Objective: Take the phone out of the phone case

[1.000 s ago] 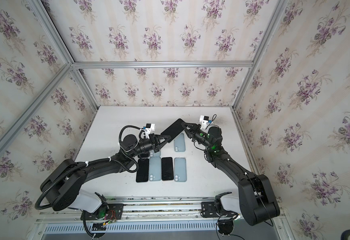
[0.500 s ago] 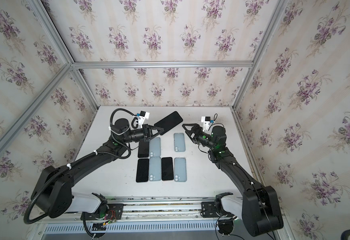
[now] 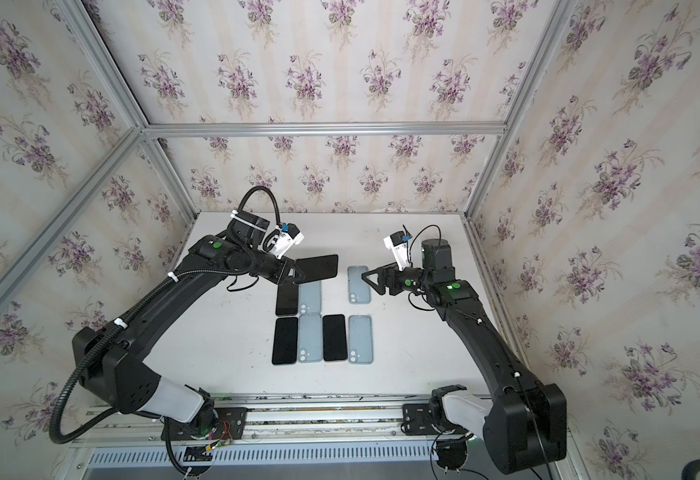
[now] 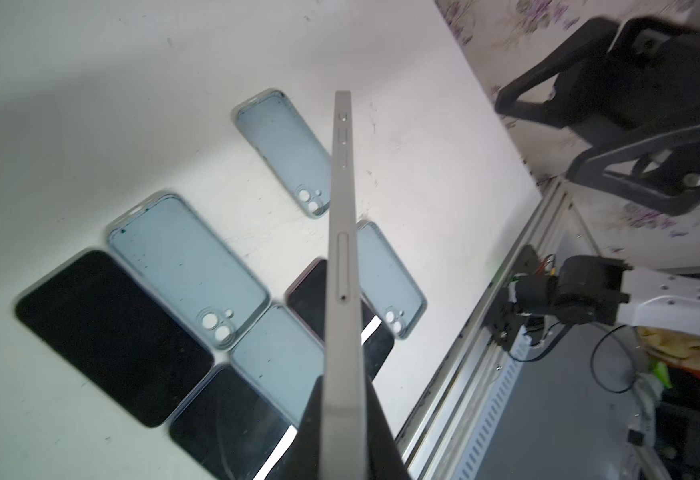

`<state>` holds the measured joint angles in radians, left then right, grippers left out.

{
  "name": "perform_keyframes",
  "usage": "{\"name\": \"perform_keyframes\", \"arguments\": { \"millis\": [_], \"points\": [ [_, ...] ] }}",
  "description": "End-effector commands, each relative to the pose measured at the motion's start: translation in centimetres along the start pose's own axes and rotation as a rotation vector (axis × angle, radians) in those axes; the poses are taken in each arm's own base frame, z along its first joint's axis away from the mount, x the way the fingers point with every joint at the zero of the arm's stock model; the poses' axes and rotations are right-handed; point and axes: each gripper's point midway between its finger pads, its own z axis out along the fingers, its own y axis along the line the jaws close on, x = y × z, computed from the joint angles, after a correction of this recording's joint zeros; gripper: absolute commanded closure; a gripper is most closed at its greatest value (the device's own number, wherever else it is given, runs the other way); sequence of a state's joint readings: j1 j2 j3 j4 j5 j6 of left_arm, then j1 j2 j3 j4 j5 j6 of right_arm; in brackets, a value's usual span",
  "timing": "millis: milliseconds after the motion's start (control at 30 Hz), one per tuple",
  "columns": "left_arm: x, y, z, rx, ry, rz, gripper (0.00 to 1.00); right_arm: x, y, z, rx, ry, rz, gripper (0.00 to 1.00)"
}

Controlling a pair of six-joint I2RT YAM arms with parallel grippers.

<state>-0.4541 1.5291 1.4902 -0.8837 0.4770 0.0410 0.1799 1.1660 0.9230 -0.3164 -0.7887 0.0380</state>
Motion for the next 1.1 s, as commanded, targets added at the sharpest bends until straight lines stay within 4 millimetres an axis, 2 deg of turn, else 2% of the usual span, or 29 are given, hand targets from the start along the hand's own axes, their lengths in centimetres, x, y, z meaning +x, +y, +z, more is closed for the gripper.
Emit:
{"name": "perform_keyframes", "arguments": {
  "millis": [0,67,267,433,833,1067],
  "points": [
    [3.3,0.6,-0.6,-0.107,0.170,0.193,0.96,1.1,1.5,0.4,-0.066,0.070,-0.276,0.23],
    [3.9,0.5,-0.6,-0.141,0.206,0.246,0.96,1.6,2.3,1.1,-0.118,0.114,-0.344,0.25],
    [4.1,-1.7,-0.4,-0.123,0.229,0.370,0.94,2.3,5.7,3.1,-0.334,0.151,-0.480,0.38],
    [3.8,-3.6,-0.2,-0.095,0.256,0.434,0.94,3.3,7.4,4.5,-0.449,0.194,-0.531,0.37],
    [3.6,-5.5,-0.1,-0.060,0.272,0.492,0.94,4.1,8.2,5.7,-0.523,0.147,-0.554,0.35],
    [3.8,-6.1,0.0,-0.043,0.275,0.510,0.94,4.1,7.6,6.5,-0.501,0.154,-0.525,0.42]
  ]
}}
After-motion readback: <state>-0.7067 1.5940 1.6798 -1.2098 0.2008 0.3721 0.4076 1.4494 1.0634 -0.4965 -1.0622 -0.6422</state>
